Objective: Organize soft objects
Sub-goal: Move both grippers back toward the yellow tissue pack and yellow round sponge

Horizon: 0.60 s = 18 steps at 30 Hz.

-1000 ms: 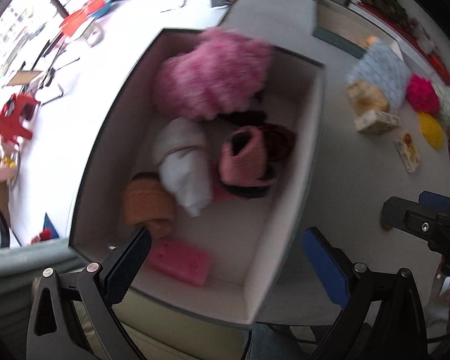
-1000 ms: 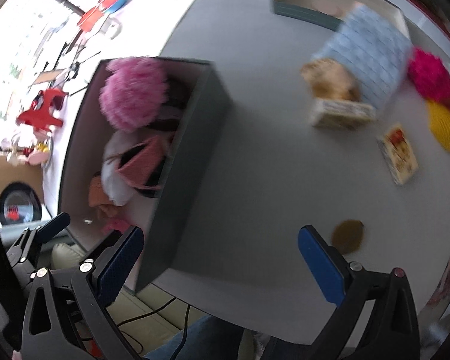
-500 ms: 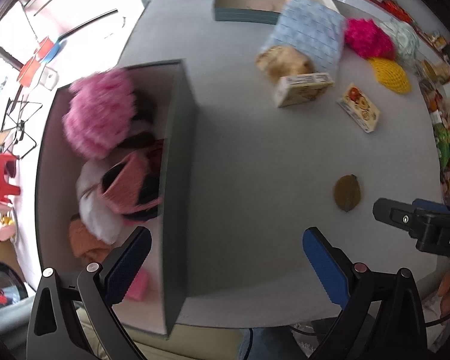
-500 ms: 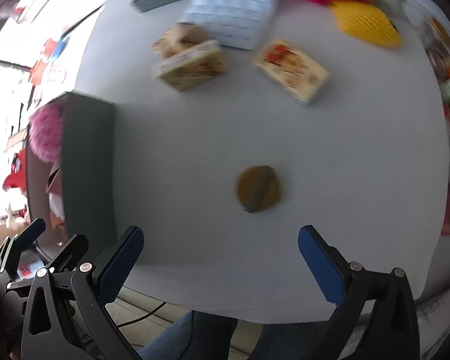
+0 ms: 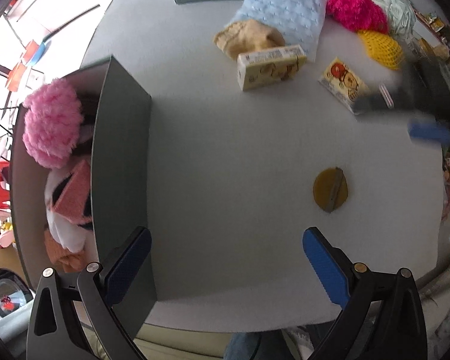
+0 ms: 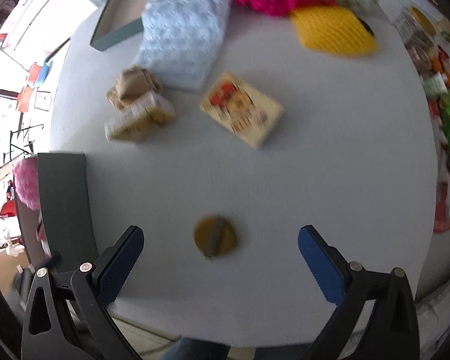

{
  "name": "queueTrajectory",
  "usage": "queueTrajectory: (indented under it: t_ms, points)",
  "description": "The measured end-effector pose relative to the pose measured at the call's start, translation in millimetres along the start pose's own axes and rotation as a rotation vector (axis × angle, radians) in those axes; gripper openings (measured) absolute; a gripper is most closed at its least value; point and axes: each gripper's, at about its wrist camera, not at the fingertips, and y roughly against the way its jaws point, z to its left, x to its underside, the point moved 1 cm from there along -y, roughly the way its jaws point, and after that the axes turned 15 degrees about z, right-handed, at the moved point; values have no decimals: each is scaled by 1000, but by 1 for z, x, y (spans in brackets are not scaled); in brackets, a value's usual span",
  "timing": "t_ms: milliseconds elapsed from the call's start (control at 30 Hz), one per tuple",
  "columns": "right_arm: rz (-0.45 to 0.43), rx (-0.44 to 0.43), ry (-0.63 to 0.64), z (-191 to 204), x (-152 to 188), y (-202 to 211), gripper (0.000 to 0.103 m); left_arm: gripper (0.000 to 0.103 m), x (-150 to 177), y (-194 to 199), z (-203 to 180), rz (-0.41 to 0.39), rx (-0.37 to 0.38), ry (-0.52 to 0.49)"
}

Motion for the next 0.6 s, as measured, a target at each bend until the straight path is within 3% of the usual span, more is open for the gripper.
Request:
queueTrajectory:
  t_ms: [333,467,600]
  points:
    - [-99,129,51,62,-96,-4,103,101,18,2,32,12,15,56]
    - [-69,215,75,70,-109,-23,103,101,19,-1,38,23,12,68]
    - [-10,284,130,66,-89,-36,103,101,16,-6,38,35,12,69]
